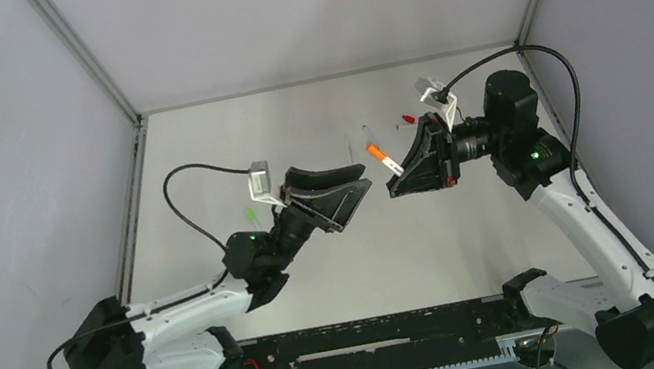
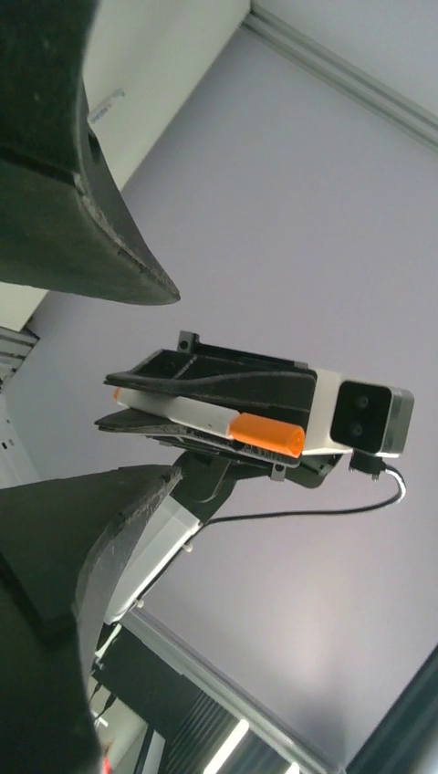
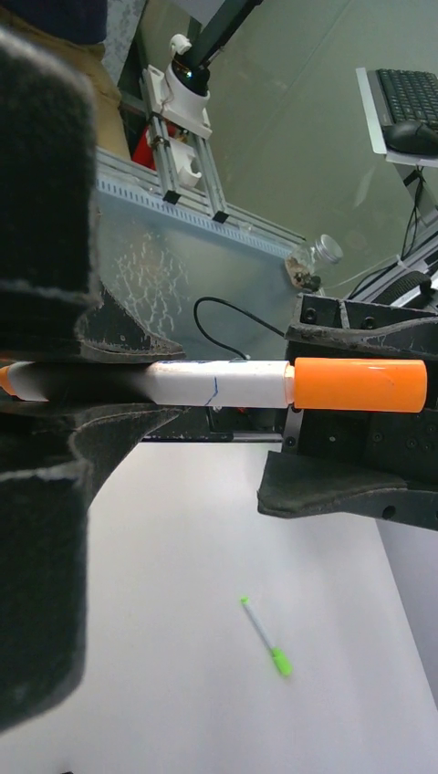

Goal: Insert the pens into the pen caps
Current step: Press the pen cap onto the pen.

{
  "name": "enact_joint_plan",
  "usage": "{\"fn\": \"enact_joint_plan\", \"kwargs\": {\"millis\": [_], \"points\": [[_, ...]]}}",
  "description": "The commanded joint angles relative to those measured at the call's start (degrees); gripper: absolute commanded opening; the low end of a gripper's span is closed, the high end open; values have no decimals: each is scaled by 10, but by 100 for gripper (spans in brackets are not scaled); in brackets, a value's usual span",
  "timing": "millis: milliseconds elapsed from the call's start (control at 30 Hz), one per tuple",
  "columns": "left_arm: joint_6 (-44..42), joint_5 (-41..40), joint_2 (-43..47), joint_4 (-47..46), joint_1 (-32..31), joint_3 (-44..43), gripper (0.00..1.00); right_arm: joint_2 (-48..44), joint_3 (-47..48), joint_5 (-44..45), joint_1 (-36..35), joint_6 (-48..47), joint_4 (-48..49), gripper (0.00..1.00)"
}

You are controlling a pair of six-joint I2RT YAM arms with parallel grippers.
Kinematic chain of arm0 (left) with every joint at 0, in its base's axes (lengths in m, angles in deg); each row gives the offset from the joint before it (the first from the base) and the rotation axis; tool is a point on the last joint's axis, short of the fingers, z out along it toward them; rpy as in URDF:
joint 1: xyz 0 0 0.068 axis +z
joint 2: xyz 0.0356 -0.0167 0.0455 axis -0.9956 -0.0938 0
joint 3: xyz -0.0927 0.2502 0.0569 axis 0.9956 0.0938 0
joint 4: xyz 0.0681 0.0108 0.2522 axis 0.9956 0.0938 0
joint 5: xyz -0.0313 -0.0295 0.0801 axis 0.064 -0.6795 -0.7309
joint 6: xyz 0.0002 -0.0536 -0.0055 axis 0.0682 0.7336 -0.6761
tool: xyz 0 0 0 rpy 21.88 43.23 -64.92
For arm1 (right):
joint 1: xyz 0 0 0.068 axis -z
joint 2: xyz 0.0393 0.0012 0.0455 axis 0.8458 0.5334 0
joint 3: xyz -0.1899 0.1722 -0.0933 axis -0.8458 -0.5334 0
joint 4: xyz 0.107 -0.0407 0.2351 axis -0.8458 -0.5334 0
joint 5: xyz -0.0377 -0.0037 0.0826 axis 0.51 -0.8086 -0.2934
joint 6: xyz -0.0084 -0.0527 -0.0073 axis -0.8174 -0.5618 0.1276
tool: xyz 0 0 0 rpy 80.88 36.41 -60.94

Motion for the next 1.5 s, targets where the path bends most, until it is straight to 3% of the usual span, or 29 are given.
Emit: {"fn": "enact_joint_plan", "kwargs": {"millis": [0,200,367,733,1000,1467], "points": [[-25,-26,62,79,-3,11,70,-17,-7,-7,6,-17,5,0],[-50,-60,130,292,-5,-79,75,-23,-16,-3,13,-33,0,0],[-36,-66,124,370,-9,-145,77,-28,-17,6,17,-56,-16,0],[-17,-207,83,573,-65,-271,76,-30,-17,24,20,-70,-28,0],[-11,-221,50,589,-80,-313,70,-30,-17,30,19,-73,-33,0],[-9,-219,29,593,-82,-331,50,-29,-17,36,20,-81,-40,0]]}}
